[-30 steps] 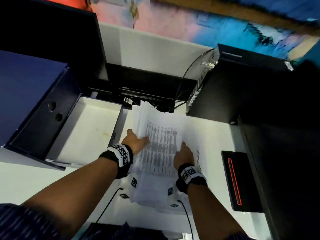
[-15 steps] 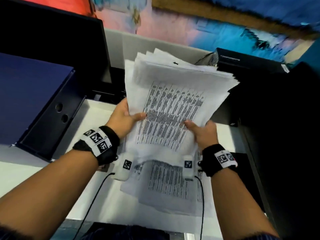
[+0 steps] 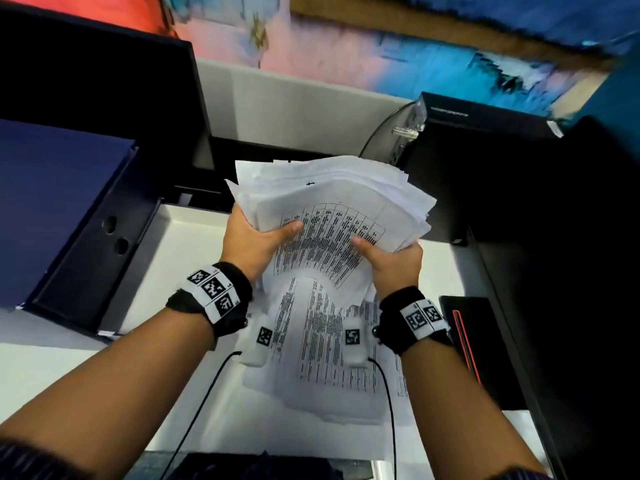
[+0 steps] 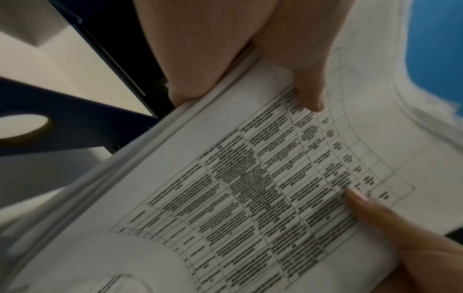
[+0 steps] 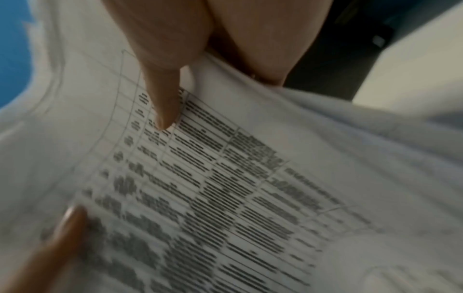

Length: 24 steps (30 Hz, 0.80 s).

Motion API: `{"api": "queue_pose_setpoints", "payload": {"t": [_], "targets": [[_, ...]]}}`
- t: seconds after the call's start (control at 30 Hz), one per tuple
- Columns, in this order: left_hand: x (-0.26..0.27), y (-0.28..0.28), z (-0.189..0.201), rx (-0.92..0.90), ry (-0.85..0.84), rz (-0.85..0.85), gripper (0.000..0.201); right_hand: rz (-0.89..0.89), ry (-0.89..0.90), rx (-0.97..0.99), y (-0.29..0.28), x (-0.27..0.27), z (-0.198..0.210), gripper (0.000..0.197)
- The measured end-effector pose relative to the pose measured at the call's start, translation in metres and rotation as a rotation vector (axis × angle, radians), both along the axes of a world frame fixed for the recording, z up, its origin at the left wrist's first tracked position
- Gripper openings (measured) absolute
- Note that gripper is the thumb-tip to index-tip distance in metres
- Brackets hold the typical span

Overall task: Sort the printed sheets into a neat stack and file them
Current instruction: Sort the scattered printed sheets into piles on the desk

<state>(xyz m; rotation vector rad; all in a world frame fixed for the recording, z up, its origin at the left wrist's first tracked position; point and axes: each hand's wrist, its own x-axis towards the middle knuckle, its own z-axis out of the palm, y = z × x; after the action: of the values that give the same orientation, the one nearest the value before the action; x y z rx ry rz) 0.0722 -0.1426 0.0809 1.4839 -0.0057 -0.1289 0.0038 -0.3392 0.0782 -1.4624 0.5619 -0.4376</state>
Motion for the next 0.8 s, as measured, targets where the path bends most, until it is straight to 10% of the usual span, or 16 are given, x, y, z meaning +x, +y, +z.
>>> {"api": "queue_pose_setpoints", "payload": {"t": [0.27,0.37,0.47,0.57,0.8], "targets": [[-0.005,0.004,-0.007,0.084,0.081,-0.006,0.055,0.025,0.015,0.025,-0.007,-0.005,-0.009,0.036],[-0.012,0.002,-0.035,0.305,0.253,-0.032,0.096,0.072,0.288,-0.115,-0.007,-0.003,-0.055,0.052],[-0.005,-0.005,-0.028,0.363,0.072,0.017,0.022,0.064,0.88,-0.438,-0.024,-0.01,-0.1,0.101],[0.015,0.001,-0.019,0.568,-0.167,0.078,0.011,0.053,1.309,-0.533,-0.027,-0.035,-0.124,0.135],[0.041,0.023,0.018,0.419,-0.239,0.246,0.025,0.125,1.224,-0.591,0.002,-0.036,-0.14,0.135]]}}
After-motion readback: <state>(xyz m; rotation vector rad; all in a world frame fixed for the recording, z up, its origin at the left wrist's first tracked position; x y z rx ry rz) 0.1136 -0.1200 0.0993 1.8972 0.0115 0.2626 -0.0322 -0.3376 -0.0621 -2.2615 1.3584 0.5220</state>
